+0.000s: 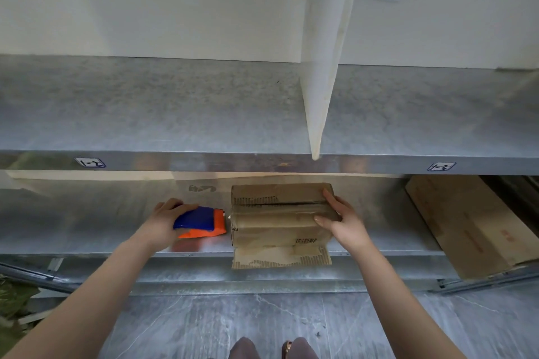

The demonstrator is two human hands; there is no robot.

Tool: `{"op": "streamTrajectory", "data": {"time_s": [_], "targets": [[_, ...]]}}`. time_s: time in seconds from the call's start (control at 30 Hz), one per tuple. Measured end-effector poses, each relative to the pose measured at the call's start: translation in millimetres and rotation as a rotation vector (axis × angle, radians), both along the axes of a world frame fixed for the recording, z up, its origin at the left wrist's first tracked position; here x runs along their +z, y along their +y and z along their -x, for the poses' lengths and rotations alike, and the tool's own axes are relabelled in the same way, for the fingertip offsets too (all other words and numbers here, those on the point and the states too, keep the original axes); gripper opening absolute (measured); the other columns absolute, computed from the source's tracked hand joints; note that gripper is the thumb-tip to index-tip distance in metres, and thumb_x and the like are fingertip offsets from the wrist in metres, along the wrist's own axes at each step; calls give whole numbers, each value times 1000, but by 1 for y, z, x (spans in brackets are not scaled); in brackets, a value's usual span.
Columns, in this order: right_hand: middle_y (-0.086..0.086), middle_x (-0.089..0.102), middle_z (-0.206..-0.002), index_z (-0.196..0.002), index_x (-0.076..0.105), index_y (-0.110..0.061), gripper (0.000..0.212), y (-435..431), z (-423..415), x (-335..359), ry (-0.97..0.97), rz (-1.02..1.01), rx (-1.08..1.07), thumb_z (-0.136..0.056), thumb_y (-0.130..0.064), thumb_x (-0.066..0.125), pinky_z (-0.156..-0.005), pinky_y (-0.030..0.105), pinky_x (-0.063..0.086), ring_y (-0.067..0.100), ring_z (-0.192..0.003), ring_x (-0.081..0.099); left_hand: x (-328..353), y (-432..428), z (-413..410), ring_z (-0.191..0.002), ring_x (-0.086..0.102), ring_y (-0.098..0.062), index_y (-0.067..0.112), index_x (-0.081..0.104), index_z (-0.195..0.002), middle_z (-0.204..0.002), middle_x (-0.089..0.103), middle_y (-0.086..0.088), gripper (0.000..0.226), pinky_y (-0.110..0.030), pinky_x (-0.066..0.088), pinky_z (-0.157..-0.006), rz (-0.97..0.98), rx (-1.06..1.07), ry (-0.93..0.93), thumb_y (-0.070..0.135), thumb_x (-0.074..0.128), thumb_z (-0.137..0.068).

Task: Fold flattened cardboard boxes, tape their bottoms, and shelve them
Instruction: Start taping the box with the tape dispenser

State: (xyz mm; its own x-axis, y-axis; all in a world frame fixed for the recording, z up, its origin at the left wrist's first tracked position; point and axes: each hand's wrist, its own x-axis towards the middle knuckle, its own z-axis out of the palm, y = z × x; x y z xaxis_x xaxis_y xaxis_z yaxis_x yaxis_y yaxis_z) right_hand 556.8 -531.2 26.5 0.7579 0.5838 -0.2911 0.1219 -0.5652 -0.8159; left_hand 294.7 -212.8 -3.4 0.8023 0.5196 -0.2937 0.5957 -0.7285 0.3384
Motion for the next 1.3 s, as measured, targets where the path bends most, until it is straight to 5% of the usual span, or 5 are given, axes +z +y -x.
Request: {"op": "streamTrajectory", "data": {"time_s": [0.23, 0.63, 0.8, 0.93, 1.3], "targets": [[1, 28, -156, -150, 28, -41, 64, -2, 12, -8, -207, 71, 30, -93, -40, 59, -109, 32, 33, 22, -141, 32, 6, -17, -7, -148, 1, -29, 36, 23, -150, -160, 13, 2, 68, -46, 2, -118, -163, -44, 83, 47, 55, -91], [7, 57, -135, -128, 62, -26, 48, 18, 33, 2, -791, 216, 262, -89, -41, 39, -103, 52, 44, 34, -132, 45, 39, -145, -100, -141, 28, -17, 26, 35, -147, -153, 35, 6, 56, -34, 24, -114, -133, -258, -328, 47, 36, -95], [2, 61, -132, -127, 62, -31, 53, 24, 38, -9, -769, 338, 337, -93, -52, 28, -109, 55, 35, 29, -130, 51, 19, -148, -100, -131, 48, -27, 19, 51, -137, -141, 52, -1, 57, -49, 45, -102, -205, -294, -196, 48, 29, -94], [0, 34, -155, -140, 45, -45, 65, 6, 24, -12, -645, 251, 341, -90, -66, 10, -118, 46, 23, 27, -147, 17, 22, -138, -89, -148, 9, -27, 37, 32, -147, -159, 15, 10, 81, -49, 9, -117, -187, -174, -177, 73, -5, -85], [0, 28, -153, -143, 43, -30, 71, -3, 21, -10, -201, -29, -58, -80, -44, 75, -105, 23, 32, 18, -139, 33, 22, -146, -76, -148, 6, -19, 31, 4, -153, -161, -3, 5, 68, -33, 14, -117, 451, 314, -440, 37, 45, -100]]}}
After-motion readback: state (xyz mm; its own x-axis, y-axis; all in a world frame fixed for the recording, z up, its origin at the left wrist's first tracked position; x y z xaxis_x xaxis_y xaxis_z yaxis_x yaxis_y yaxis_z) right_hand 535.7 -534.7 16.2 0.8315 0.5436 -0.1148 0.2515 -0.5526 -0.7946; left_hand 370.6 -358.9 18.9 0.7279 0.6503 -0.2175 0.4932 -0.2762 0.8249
